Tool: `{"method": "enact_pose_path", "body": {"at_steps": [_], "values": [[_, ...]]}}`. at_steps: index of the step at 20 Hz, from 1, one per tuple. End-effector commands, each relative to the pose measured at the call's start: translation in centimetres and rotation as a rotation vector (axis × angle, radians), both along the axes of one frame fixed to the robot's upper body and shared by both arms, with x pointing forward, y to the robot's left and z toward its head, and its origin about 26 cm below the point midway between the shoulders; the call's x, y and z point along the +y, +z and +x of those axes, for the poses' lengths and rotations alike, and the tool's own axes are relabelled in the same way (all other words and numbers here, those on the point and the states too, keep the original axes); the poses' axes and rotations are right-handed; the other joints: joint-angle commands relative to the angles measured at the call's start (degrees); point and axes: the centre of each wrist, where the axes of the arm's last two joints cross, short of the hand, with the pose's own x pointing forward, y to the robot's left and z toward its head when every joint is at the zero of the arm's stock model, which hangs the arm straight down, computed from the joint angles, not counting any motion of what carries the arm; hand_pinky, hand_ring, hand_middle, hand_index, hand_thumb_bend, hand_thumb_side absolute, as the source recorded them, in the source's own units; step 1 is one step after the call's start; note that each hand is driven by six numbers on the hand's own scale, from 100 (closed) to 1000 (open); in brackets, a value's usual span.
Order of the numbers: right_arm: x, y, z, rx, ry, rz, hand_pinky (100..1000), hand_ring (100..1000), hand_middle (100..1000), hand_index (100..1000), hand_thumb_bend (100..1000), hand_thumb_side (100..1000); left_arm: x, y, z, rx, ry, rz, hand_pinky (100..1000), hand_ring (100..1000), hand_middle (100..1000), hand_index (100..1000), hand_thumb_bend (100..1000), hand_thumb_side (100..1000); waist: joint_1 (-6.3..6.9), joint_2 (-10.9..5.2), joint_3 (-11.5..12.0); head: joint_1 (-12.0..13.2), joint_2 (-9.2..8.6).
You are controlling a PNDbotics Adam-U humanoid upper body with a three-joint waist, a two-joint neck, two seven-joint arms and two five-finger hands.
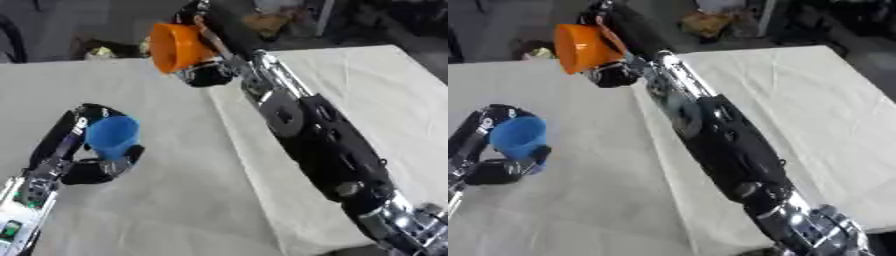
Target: Pour the contents of one cup into another cup.
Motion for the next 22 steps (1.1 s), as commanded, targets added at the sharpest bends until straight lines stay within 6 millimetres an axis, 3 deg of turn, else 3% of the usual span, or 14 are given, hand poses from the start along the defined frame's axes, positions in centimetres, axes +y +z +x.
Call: {"method": "enact_pose_path", "body": {"at_steps": [1,2,3,4,5,6,8,12,18,22], "values": [[-0.8,1.0,-0.2,-0.015,-0.007,0.05,761,759,276,470,100,100,0.5,-0.3,0.5,-0.034,0.046,-0.002,349,140,247,674,100,406,0.11,-0.66,-0.1,0.2,-0.48],[-0.9,0.8,-0.2,-0.008,-0.007,0.059,760,758,275,468,100,100,0.6,-0.8,0.6,-0.035,0.058,-0.002,387,203,307,703,100,249,0.08,-0.62,-0.2,0.2,-0.51],[-1.0,0.7,-0.3,-0.001,-0.006,0.068,760,758,274,467,100,100,0.5,-1.2,0.6,-0.042,0.063,0.007,416,258,356,726,100,241,0.05,-0.6,-0.3,0.2,-0.57],[-1.1,0.5,-0.3,0.007,-0.006,0.077,758,758,272,464,100,100,0.6,-1.6,0.6,-0.052,0.061,0.025,494,401,483,783,440,374,0.04,-0.57,-0.4,0.2,-0.6],[-1.2,0.3,-0.4,0.015,-0.006,0.088,758,758,272,464,100,100,0.6,-2.0,0.6,-0.064,0.058,0.05,517,440,517,795,546,411,0.01,-0.55,-0.5,0.2,-0.6],[-1.3,0.1,-0.4,0.024,-0.008,0.1,756,757,270,461,100,100,0.8,-2.4,0.6,-0.075,0.059,0.073,598,563,637,849,861,503,0.0,-0.53,-0.5,0.2,-0.61],[-1.8,-0.4,-0.5,0.046,-0.019,0.126,752,756,267,456,100,100,1.2,-3.2,0.5,-0.093,0.068,0.107,697,723,766,891,1000,547,-0.01,-0.49,-0.6,0.2,-0.64],[-3.0,-2.5,-0.2,0.125,-0.068,0.196,741,753,255,440,100,100,2.3,-3.6,0.1,-0.131,0.096,0.109,727,770,812,900,1000,607,0.13,-0.49,-0.5,0.1,-0.57],[-3.9,-7.8,-0.1,0.299,-0.117,0.283,728,747,240,424,100,100,3.2,-2.1,-0.8,-0.163,0.125,0.002,700,751,800,891,1000,689,0.48,-0.49,-0.3,-0.5,-0.5],[-2.9,-11.3,-0.7,0.385,-0.074,0.258,727,750,234,418,100,283,3.2,-0.8,-1.3,-0.126,0.165,-0.16,674,736,788,886,1000,760,0.79,-0.53,0.0,-1.0,-0.37]]}}
